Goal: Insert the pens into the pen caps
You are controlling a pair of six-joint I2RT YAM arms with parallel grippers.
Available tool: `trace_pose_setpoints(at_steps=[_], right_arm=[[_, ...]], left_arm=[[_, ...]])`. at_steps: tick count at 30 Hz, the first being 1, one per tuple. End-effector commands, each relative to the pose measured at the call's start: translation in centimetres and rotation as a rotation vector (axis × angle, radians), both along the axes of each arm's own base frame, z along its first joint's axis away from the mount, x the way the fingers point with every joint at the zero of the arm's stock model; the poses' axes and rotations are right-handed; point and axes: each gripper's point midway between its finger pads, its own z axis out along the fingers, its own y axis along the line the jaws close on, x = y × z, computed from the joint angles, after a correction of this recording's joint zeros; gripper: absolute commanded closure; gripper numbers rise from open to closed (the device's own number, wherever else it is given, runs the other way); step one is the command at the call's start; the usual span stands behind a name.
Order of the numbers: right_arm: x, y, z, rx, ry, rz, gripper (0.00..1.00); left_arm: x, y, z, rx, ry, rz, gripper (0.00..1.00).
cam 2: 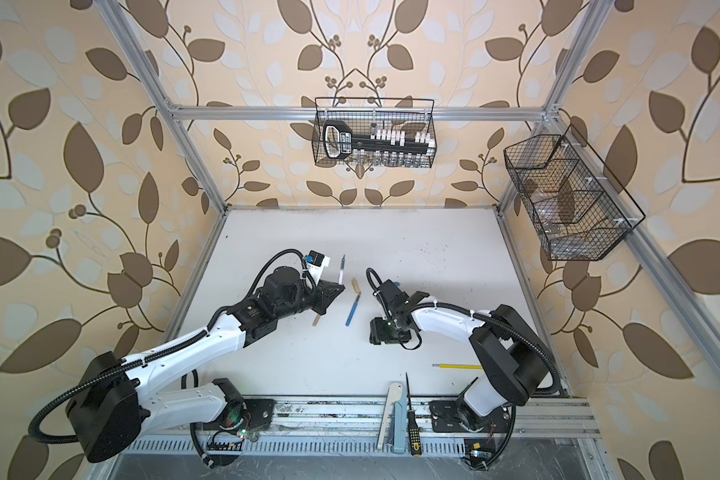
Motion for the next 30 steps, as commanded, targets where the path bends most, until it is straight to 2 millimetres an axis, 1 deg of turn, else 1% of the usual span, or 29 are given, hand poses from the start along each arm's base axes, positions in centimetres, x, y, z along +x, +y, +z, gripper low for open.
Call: trace_pose_setpoints(at_steps=[1, 6, 9, 14, 18, 24, 30], right_arm=[[-1.5, -3.5, -2.2, -0.138, 0.059, -0.033, 0.37], [-1.1, -4.5, -1.9, -0.147, 0.049, -0.056, 0.36], [-1.2, -5.3, -1.8, -0.177, 0.060, -0.058, 0.36], [-1.1, -6.7, -1.3, -0.180, 0.045, -0.103, 0.35], [-1.0, -7.2, -1.3, -0.171, 0.036, -0.119, 0.35], [1.0, -7.2, -1.4, -0.133, -0.015, -0.143, 0.35], [3.6, -5.8, -0.6, -0.088, -0.066, -0.130, 0.35]], left_arm=[[0.0, 0.0, 0.9, -0.011, -0.040, -0.014, 1.00], [0.1, -0.2, 0.6, -0.005, -0.030, -0.023, 1.00], [0.1, -0.4, 0.4, -0.006, -0.023, -0.030, 1.00], [-0.2, -1.0, 0.6, -0.034, -0.011, -0.057, 1.00], [-0.2, -1.1, 0.5, -0.038, -0.009, -0.061, 1.00], [-0.2, -1.1, 0.5, -0.036, -0.009, -0.061, 1.00], [-0.1, -1.2, 0.1, -0.030, 0.000, -0.064, 1.00]])
